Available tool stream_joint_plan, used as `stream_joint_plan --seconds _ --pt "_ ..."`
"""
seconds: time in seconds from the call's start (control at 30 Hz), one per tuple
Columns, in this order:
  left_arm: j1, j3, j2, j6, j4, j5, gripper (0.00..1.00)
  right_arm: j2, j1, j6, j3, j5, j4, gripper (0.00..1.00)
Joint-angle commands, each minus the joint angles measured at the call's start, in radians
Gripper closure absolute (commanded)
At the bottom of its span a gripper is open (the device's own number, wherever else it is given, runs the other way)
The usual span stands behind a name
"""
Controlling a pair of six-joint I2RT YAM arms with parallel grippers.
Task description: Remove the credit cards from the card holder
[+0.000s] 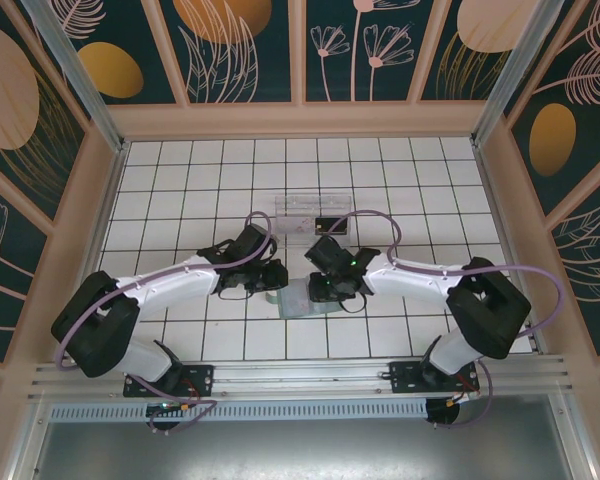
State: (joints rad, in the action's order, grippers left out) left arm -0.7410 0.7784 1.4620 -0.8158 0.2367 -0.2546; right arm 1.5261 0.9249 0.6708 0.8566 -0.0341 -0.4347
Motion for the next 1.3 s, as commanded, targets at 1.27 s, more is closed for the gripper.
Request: stream_joint_plan --seconds 1.27 --pt "0.112 -0.174 -0.207 -0.028 0.042 0.077 0.84 0.377 0.174 -0.071 0.387 0.16 -0.227 0.54"
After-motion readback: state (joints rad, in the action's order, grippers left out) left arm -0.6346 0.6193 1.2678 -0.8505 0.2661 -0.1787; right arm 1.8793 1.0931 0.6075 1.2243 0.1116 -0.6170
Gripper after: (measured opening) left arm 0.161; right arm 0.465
